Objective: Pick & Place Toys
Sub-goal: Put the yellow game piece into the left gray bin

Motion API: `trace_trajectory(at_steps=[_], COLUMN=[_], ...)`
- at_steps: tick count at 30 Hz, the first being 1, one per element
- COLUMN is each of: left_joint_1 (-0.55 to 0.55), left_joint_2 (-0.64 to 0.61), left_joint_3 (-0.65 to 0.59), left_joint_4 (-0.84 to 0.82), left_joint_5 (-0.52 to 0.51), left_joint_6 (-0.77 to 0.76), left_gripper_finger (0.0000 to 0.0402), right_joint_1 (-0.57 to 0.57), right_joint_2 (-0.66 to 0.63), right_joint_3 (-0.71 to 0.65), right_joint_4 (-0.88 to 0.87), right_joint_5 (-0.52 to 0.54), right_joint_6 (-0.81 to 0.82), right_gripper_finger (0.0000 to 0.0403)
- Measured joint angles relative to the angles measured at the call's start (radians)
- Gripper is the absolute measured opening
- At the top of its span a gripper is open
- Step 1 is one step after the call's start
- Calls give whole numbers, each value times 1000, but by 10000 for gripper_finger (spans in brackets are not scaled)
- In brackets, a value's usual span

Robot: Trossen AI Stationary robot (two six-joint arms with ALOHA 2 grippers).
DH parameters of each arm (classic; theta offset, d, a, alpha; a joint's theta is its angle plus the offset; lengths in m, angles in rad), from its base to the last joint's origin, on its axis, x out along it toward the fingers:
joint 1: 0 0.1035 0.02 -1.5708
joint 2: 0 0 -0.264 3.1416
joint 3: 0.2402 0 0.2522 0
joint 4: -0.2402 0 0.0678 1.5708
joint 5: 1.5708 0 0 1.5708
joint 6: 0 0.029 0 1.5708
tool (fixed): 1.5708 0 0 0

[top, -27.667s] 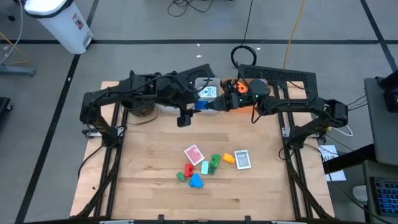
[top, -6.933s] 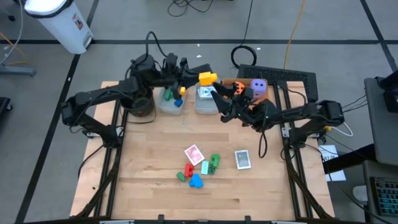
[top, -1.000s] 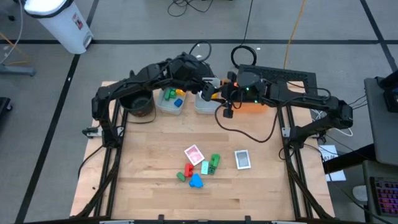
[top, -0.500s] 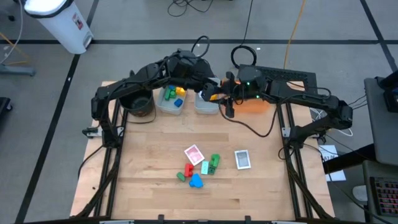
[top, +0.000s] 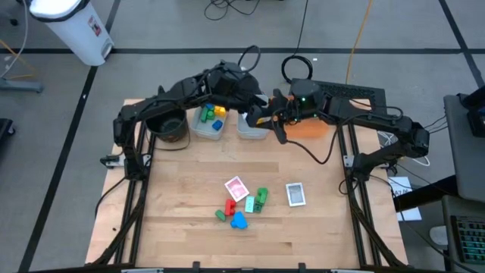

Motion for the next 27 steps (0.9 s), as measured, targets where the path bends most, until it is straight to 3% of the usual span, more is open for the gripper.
trace_trajectory(at_steps=[5, 13, 21, 27], left_joint_1=[0, 0, 0, 0], left_joint_2=[0, 0, 0, 0], left_joint_3=[0, 0, 2, 2], left_joint_4=[-4, -76, -77, -72], left_joint_5=[-6, -51, -32, 18], left_joint_6=[76, 174, 194, 194], left_gripper_finger=[253, 226, 197, 200], right_joint_1=[-29, -35, -40, -70], right_joint_2=[0, 0, 0, 0], right_joint_3=[0, 0, -1, -1], right_joint_4=[4, 31, 53, 47], right_joint_5=[-97, -126, -125, -129], right_joint_6=[62, 77, 84, 86], right_gripper_finger=[121, 121, 121, 121])
